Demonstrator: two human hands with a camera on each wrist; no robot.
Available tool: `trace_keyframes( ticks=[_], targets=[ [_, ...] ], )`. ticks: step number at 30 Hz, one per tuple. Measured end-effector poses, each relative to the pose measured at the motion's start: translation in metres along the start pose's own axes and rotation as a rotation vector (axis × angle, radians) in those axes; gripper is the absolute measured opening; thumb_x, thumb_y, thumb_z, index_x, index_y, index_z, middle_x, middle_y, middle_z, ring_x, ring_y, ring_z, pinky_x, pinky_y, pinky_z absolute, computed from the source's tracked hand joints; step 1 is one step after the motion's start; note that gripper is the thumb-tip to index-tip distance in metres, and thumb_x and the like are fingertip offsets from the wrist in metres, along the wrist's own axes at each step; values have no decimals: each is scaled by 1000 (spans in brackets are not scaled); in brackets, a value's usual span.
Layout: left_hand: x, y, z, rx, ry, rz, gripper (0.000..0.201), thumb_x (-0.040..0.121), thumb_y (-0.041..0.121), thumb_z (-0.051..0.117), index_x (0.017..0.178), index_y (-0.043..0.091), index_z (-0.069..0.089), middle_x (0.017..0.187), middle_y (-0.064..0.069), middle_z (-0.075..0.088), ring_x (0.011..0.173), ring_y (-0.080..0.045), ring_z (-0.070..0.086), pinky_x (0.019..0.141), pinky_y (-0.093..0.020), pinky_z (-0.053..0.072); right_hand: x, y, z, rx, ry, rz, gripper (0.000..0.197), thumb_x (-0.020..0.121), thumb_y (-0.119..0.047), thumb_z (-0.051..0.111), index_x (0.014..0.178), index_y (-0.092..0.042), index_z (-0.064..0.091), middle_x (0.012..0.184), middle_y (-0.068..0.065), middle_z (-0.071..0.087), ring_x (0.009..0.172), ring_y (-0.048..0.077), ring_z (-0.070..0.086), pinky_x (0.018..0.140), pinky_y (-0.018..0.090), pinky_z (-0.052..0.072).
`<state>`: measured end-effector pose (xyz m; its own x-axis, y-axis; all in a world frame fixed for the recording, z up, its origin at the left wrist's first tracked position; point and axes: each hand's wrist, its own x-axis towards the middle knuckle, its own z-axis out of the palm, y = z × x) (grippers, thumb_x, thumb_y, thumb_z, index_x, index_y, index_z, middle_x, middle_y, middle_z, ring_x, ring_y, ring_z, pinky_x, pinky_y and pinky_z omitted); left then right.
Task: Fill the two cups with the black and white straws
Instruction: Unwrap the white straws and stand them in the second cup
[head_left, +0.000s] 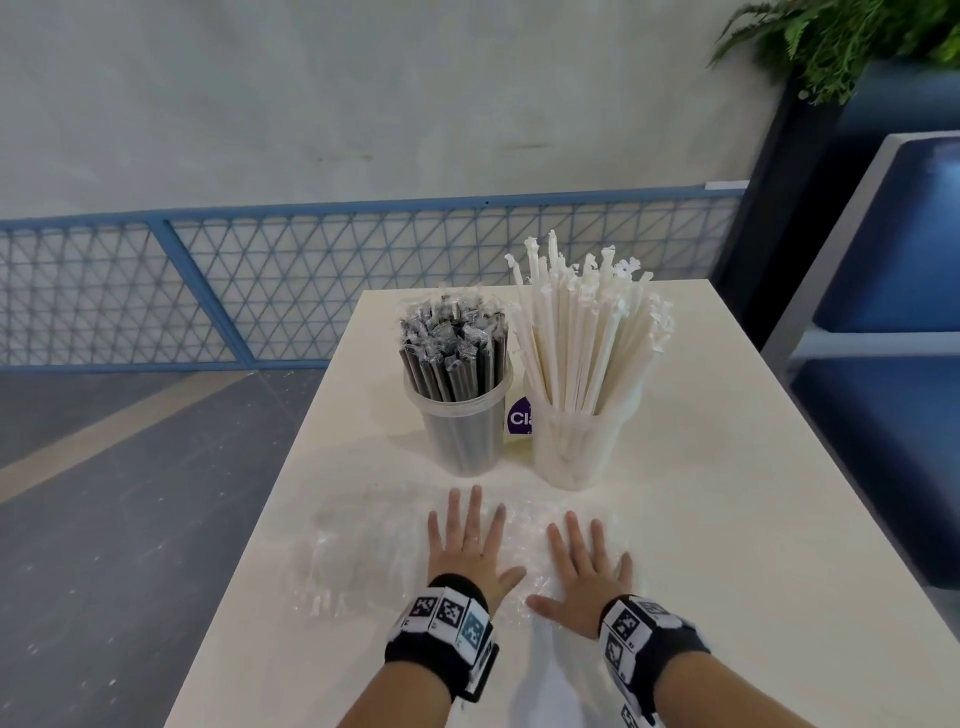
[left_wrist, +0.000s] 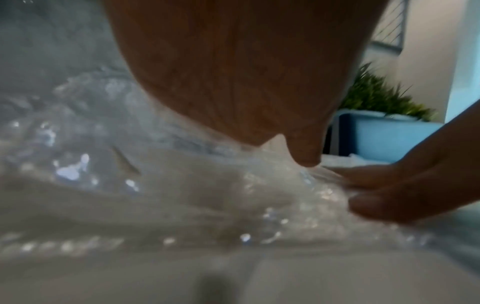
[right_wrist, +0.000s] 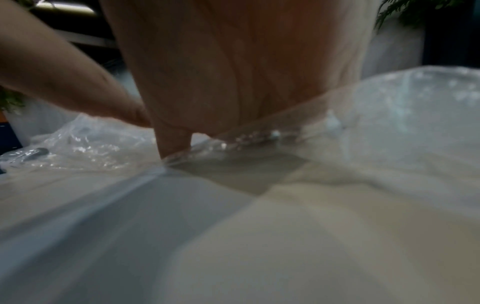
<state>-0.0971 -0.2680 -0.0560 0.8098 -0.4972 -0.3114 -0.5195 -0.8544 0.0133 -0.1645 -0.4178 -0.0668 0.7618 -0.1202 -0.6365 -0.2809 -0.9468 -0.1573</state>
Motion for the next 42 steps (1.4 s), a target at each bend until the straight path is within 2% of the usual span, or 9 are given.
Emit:
trace_keyframes(
  ticks=[4,12,18,23,28,32,36,40,42],
  targets=[
    [2,-15,18,-79,-339,-128,74,85,70,19,140,41,-21,150,-1,-35,138,-41,-25,112,-60,-9,1,9,3,9,-1,-33,96,83,-70,34,142,-24,-26,141,-3,-44,138,28,-32,113,59,-3],
    [3,-42,22,-125,-374,-159,96,70,84,30,137,43,-26,139,0,-48,136,-35,-33,110,-63,-11,-8,46,-1,28,1,2,128,51,-91,40,127,-26,-40,132,-8,-50,136,14,-34,109,64,-5],
    [-3,-38,7,-57,-390,-204,99,72,81,35,141,38,-21,149,-8,-35,138,-34,-30,107,-65,-14,-10,65,-5,51,4,27,127,60,-83,50,139,-27,-31,142,-11,-44,137,29,-33,109,65,-4],
    [6,-5,-58,-490,59,-84,78,82,51,58,142,15,25,152,-9,25,140,-23,25,116,-40,19,-24,50,-39,191,303,72,116,58,-81,53,148,-25,5,158,-1,10,146,20,9,112,57,-2],
    [35,33,-116,-955,181,115,104,67,43,77,145,19,13,150,0,30,138,-18,30,110,-27,25,-30,51,-111,841,863,-106,82,67,-42,77,132,-14,37,136,5,39,122,22,49,98,35,37],
    [66,41,-136,-1146,218,97,118,56,34,87,144,16,11,147,-1,33,136,-16,32,114,-34,27,-22,61,-161,959,810,-246,102,66,-31,81,145,-15,18,150,3,25,134,16,35,101,25,31],
    [87,42,-146,-1191,245,73,114,49,23,91,138,11,20,138,-4,44,130,-18,41,112,-31,31,-8,69,-190,971,636,-430,100,61,-29,85,141,-23,25,135,-6,49,122,7,49,106,32,40],
    [99,42,-153,-1229,249,59,118,40,32,92,136,11,26,132,-3,50,124,-17,47,108,-36,38,5,68,-199,990,612,-488,104,58,-22,87,140,-24,24,127,-12,50,109,-8,50,84,9,45],
    [103,44,-155,-1232,275,84,110,37,35,88,130,15,34,119,2,56,113,-16,54,99,-35,45,12,60,-196,971,635,-506,111,48,-37,90,140,-25,29,128,-12,53,115,-3,51,90,14,43]
  ],
)
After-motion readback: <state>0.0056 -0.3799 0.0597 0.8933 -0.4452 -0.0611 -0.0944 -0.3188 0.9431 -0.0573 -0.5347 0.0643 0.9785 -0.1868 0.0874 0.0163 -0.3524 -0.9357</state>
